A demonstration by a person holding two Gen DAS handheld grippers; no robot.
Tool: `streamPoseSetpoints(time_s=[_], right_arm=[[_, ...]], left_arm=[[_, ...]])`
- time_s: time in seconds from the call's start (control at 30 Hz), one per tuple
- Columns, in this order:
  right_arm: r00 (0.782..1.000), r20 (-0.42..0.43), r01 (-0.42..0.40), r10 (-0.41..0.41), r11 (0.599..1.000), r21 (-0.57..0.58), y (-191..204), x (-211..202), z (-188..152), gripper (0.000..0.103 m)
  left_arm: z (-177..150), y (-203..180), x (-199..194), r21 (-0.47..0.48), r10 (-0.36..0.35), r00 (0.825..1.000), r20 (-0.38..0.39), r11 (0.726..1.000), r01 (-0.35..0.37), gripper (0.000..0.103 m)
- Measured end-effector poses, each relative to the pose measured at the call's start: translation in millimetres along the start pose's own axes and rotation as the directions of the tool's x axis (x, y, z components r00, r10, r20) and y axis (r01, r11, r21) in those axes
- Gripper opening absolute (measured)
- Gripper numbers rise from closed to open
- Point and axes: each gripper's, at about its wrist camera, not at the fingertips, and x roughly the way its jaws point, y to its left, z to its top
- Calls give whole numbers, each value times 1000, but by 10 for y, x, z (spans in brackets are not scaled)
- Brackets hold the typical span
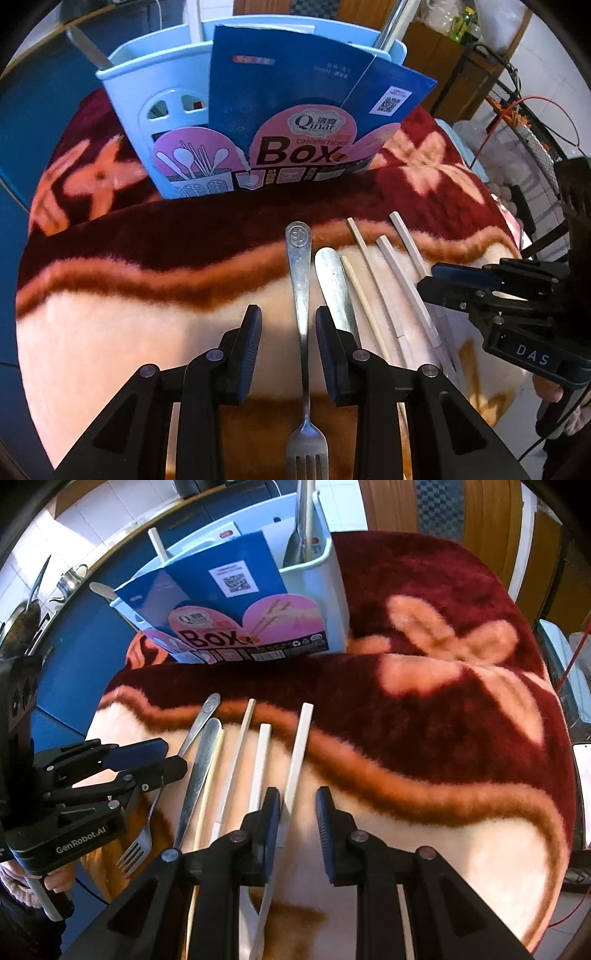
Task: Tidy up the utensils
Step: 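Return both tools and grasp a metal spoon with the left tool while the right grasps a white spoon, then carry the spoons up toward the blue caddy with both tools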
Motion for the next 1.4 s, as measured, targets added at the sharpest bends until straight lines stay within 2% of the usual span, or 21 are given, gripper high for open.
streamPoseSetpoints(time_s=[0.13,0.23,0.5,0.67,0.8,0.9,1.07,1.17,1.23,1.4], right_arm=[[1000,-24,-5,5,1000,3,-6,35,54,21],[999,-31,-14,14,1000,9,-22,52,82,20],[1000,-13,-7,7,999,35,-61,53,75,11],[999,39,-33,31,997,62,-122,-20,8,8],[991,118,-73,65,995,69,-103,-127,-99,8],[979,193,-84,70,995,62,-75,-231,-196,8],[946,313,-98,80,994,41,-2,-416,-347,8],[916,394,-92,79,996,16,58,-569,-415,8],[885,460,-74,69,997,-7,140,-684,-446,8],[816,573,-56,70,998,-41,263,-895,-420,8]], left_arm=[[46,-19,28,11,4,1000,-25,1000,-4,30],[70,-30,43,16,16,999,-31,1000,-16,26],[103,53,45,-44,-28,999,-29,999,26,7],[-2,62,-33,-55,-52,998,29,997,53,7],[-153,78,-162,-76,-73,989,132,994,84,7],[-263,82,-302,-81,-76,973,217,992,96,7],[-375,90,-539,-77,-57,941,334,993,87,7],[-419,115,-748,-76,-43,907,420,994,82,7],[-446,138,-914,-77,-32,875,483,994,78,7],[-391,135,-1174,-80,-29,810,585,993,92,7]])
